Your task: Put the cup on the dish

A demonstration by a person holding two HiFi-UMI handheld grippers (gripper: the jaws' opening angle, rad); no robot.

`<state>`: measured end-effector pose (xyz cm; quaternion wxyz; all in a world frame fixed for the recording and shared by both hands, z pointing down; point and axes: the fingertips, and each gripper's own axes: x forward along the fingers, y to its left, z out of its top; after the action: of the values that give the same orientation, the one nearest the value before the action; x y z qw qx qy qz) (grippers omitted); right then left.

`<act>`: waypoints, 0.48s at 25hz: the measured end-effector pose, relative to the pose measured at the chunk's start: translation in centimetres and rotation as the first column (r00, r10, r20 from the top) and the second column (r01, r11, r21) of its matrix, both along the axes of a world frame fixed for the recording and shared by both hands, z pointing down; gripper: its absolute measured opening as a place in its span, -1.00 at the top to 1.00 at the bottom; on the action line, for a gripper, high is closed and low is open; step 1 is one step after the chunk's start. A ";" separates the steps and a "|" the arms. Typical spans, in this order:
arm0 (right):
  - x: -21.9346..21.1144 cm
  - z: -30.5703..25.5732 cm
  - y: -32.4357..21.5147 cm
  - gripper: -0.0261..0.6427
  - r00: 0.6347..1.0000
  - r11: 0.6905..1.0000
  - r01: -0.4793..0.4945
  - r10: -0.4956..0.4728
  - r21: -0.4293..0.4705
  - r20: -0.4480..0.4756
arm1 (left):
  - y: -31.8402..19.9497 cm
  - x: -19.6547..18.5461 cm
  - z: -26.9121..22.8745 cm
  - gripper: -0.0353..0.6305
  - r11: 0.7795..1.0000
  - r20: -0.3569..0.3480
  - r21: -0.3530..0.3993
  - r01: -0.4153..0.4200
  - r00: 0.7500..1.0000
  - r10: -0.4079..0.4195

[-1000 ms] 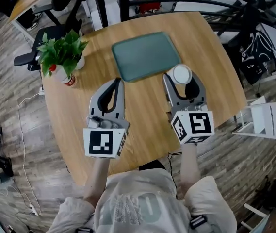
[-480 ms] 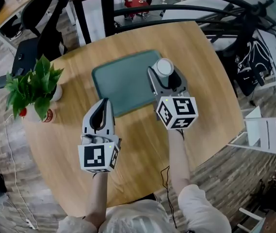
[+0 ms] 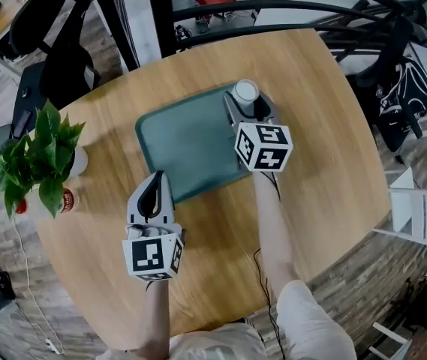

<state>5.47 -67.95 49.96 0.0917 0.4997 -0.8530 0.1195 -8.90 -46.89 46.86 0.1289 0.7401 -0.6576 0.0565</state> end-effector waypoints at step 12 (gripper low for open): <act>0.7 2.8 -3.5 0.12 0.998 0.999 -0.033 0.030 -0.044 -0.063 | -1.1 0.6 2.4 0.87 0.999 0.009 -0.047 0.010 1.000 -0.010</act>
<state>6.18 -71.47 52.78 0.1276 0.5143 -0.8389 0.1241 -8.29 -47.98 49.21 0.1439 0.7332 -0.6604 0.0744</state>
